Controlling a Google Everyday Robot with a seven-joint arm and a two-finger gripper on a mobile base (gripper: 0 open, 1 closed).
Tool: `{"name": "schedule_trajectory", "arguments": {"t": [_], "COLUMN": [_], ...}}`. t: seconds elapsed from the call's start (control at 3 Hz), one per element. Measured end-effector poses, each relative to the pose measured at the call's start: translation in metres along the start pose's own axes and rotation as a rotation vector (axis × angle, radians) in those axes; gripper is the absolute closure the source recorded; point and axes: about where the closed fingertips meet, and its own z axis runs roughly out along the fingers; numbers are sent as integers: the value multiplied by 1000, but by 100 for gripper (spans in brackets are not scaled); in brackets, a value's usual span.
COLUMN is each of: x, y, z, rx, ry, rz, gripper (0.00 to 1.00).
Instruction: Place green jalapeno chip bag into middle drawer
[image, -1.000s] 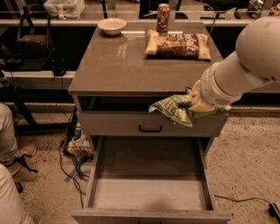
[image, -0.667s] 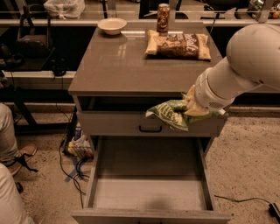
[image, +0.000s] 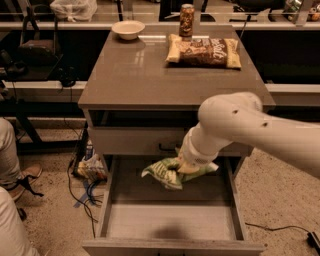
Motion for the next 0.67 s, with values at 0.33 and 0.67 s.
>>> {"name": "schedule_trajectory", "arguments": {"t": [0.33,0.67], "x": [-7,-12], "y": [34,54], "z": [84,152], "rx": [-115,-173], "ry": [-26,-49], "rz": [71,166], "gripper": [100,100]}}
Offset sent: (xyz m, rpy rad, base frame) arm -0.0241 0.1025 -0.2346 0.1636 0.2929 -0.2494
